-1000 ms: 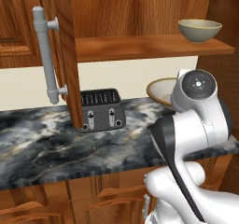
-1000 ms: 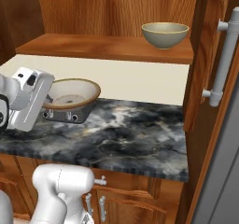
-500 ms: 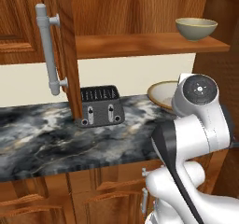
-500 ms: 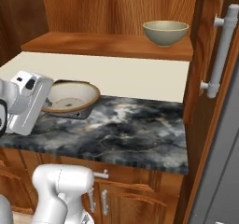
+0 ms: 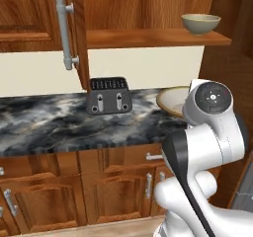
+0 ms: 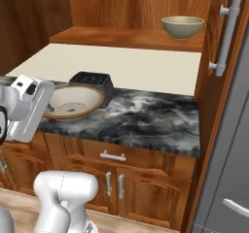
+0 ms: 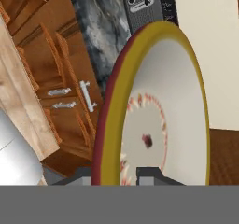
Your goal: Pick up the bowls from the cabinet and place each bowl in front of a stool on the dining counter.
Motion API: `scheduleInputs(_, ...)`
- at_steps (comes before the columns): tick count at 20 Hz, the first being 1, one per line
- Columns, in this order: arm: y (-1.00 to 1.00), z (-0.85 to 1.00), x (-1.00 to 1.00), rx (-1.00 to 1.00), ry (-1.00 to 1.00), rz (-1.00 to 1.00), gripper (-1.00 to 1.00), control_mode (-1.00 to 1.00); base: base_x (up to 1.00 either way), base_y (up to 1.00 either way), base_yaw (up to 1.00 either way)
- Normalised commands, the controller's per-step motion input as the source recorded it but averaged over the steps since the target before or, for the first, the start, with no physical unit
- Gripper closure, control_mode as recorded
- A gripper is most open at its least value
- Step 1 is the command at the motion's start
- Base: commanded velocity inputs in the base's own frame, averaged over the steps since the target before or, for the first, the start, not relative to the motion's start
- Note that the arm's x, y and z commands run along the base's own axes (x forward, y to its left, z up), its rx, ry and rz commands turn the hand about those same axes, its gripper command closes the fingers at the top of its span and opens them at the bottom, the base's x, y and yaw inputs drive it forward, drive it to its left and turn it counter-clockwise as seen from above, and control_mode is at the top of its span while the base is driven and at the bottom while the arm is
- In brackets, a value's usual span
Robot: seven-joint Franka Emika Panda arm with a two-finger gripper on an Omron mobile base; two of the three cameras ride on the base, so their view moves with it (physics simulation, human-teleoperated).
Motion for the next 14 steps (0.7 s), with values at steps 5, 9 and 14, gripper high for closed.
scheduleInputs(5,0.00,0.00,0.00,0.00,0.00,0.00,1.00,1.00,-0.71,0.00,0.21)
scheduleInputs(9,0.00,0.00,0.00,0.00,0.00,0.00,1.00,1.00,-0.51,0.00,0.49)
scheduleInputs(14,0.00,0.00,0.00,0.00,0.00,0.00,1.00,1.00,-0.53,0.00,0.72)
